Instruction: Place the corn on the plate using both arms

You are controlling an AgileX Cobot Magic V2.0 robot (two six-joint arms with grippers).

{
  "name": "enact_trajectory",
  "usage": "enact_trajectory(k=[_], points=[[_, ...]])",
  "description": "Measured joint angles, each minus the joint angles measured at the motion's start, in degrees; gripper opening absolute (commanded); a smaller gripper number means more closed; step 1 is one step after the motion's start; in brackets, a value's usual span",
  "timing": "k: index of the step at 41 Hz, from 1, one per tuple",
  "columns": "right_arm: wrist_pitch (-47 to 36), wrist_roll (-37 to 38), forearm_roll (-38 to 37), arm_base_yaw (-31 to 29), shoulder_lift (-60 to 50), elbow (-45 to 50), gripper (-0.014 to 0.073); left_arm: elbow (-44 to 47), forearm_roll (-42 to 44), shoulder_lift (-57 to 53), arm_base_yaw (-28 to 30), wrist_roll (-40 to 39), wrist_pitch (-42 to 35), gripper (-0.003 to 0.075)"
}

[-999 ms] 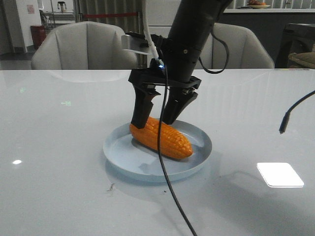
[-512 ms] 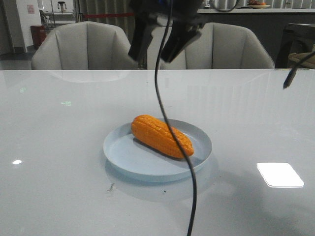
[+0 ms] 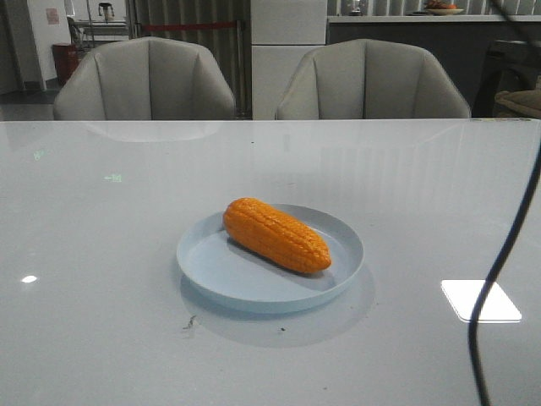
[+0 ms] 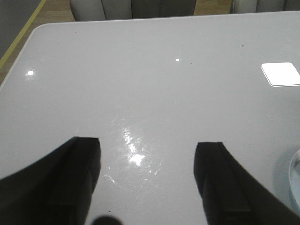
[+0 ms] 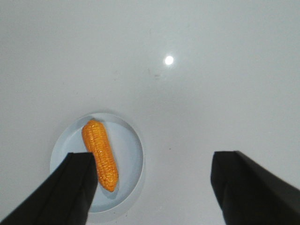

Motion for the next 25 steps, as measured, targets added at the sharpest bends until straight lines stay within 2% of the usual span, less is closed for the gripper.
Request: enact_trajectory(k=[7, 19, 25], points=[[-1.9, 2.0, -2.3, -4.6, -12.2, 8.6, 0.0604, 0.0, 0.0, 0.0, 0.0, 0.0, -0.3, 0.0488], [-19.3, 5.0, -2.9, -10.0, -38.9, 47.0, 0.0604, 0.0, -2.2, 0.0, 0.0, 0.0, -0.6, 0.0488], [-22.2, 5.4, -3.0, -10.7, -50.0, 61.2, 0.0604, 0.0, -2.6, 0.0, 0.0, 0.0, -0.6, 0.0488]])
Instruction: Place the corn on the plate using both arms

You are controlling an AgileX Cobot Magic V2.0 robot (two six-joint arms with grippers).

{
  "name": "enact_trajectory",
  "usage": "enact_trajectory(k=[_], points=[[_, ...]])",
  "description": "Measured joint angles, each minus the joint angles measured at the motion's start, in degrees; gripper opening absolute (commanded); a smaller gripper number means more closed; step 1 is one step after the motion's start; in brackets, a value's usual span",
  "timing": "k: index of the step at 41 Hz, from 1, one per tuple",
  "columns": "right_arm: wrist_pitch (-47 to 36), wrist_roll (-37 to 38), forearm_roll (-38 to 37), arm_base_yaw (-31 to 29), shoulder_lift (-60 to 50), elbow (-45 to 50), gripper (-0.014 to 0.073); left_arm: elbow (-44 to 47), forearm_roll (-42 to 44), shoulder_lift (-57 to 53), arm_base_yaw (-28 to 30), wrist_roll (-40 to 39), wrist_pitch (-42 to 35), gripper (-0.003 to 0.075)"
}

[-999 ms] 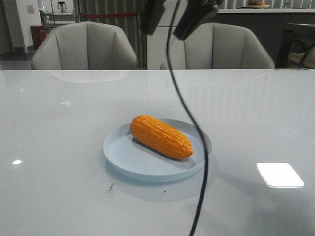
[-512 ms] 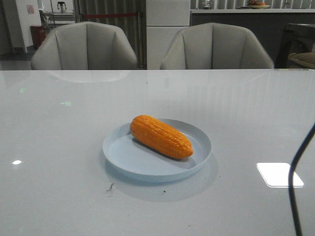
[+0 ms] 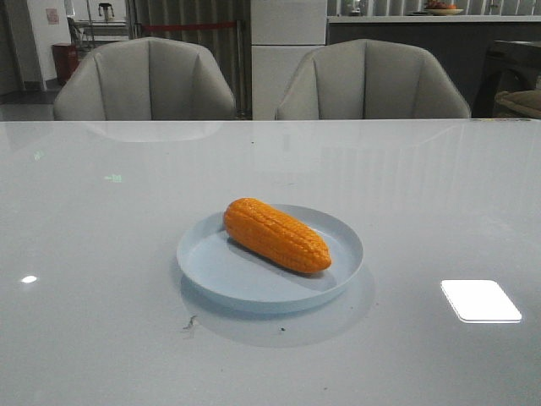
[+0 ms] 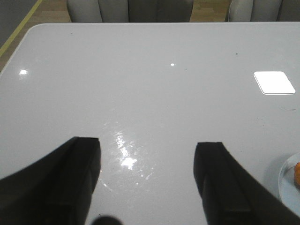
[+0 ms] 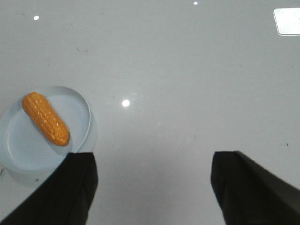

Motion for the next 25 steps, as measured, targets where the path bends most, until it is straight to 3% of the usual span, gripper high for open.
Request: enact_trajectory(k=[6, 16, 19, 25], points=[[0.0, 0.0, 0.0, 0.0, -6.3, 5.5, 0.0604, 0.0, -0.1, 0.0, 0.0, 0.0, 0.0, 0.0488], [-0.3, 0.0, 0.0, 0.0, -7.9, 5.9, 0.0604, 0.0, -0.1, 0.0, 0.0, 0.0, -0.1, 0.0471], [-0.3, 0.1, 0.0, 0.0, -7.9, 5.9, 0.0604, 0.0, -0.1, 0.0, 0.0, 0.0, -0.1, 0.0409], [-0.3, 0.1, 0.0, 0.0, -7.9, 5.9, 0.0604, 0.0, -0.1, 0.0, 0.0, 0.0, -0.1, 0.0185]])
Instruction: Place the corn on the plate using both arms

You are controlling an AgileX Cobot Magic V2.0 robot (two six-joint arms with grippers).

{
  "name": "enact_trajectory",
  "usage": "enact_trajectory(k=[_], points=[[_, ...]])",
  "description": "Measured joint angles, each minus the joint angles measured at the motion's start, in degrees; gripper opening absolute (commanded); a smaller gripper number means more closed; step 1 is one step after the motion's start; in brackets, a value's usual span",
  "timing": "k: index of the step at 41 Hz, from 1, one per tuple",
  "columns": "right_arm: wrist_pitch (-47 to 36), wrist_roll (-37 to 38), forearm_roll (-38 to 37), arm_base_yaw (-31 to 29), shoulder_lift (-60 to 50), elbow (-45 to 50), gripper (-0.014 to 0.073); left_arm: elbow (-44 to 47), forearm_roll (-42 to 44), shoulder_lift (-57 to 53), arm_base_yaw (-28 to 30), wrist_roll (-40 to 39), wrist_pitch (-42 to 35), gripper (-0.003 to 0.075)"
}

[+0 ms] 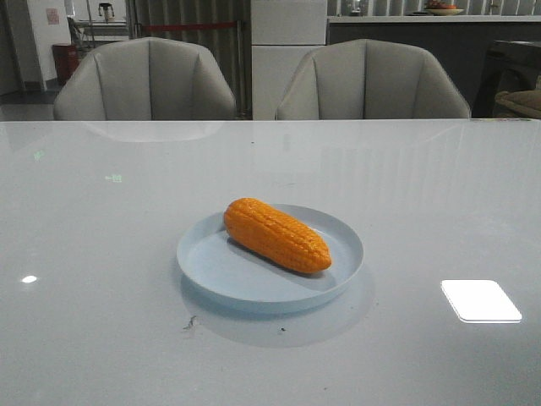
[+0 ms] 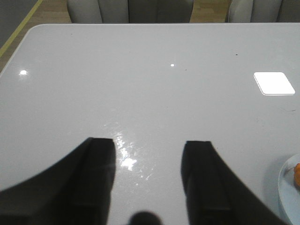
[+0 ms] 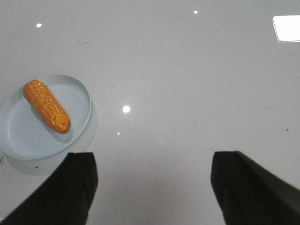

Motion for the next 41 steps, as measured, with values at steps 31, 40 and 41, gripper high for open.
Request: enact_trajectory(k=[31, 40, 41], points=[[0.0, 0.0, 0.0, 0.0, 0.0, 0.0, 0.0604, 0.3, 0.0, -0.3, 0.1, 0.0, 0.0, 0.0089], [0.0, 0.0, 0.0, 0.0, 0.0, 0.0, 0.0604, 3.1, 0.0, -7.8, 0.1, 0.0, -0.1, 0.0089], [0.0, 0.0, 0.0, 0.0, 0.0, 0.0, 0.0604, 3.7, 0.0, -9.3, 0.1, 0.0, -0.1, 0.0089]])
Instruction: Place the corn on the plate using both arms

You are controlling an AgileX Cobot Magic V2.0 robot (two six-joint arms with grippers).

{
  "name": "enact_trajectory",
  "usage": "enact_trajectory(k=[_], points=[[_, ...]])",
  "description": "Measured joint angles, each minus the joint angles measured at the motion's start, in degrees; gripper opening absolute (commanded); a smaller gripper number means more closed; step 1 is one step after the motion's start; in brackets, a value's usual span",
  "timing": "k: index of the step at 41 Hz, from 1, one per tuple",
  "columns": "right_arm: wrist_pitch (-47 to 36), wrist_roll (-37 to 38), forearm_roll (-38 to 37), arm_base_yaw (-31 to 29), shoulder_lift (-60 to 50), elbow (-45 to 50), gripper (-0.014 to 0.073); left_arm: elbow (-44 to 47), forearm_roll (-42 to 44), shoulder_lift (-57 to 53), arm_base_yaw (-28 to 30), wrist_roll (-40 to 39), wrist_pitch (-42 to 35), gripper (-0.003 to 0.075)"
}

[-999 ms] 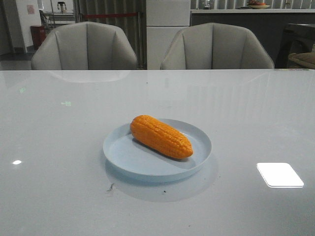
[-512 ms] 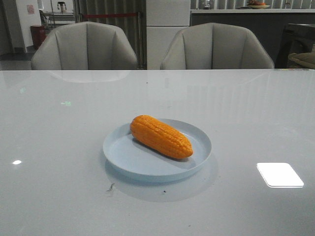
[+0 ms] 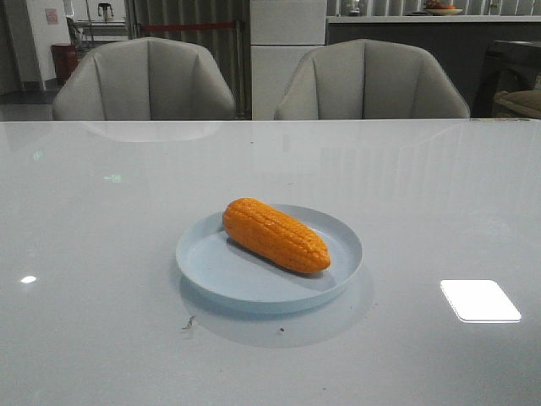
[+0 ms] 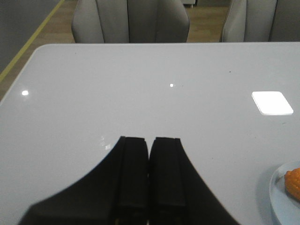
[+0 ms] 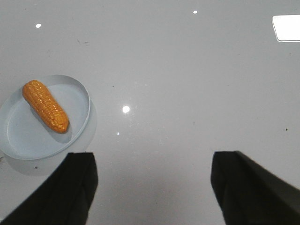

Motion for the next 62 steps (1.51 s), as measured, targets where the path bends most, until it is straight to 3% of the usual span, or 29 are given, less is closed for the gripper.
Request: enact_trajectory(k=[26, 33, 46, 62], points=[[0.0, 0.0, 0.0, 0.0, 0.0, 0.0, 0.0604, 20.6, 0.0, -36.1, 0.0, 0.0, -0.2, 0.0089], [0.0, 0.0, 0.0, 0.0, 0.0, 0.0, 0.0604, 26.4, 0.0, -40.2, 0.0, 0.0, -2.2, 0.0089], [0.0, 0.0, 0.0, 0.0, 0.0, 0.0, 0.0604, 40.7, -0.1, -43.3, 0.0, 0.0, -16.7, 0.0089], [0.0, 0.0, 0.0, 0.0, 0.0, 0.0, 0.0604, 41.1, -0.1, -43.3, 0.0, 0.0, -17.8, 0.0089]])
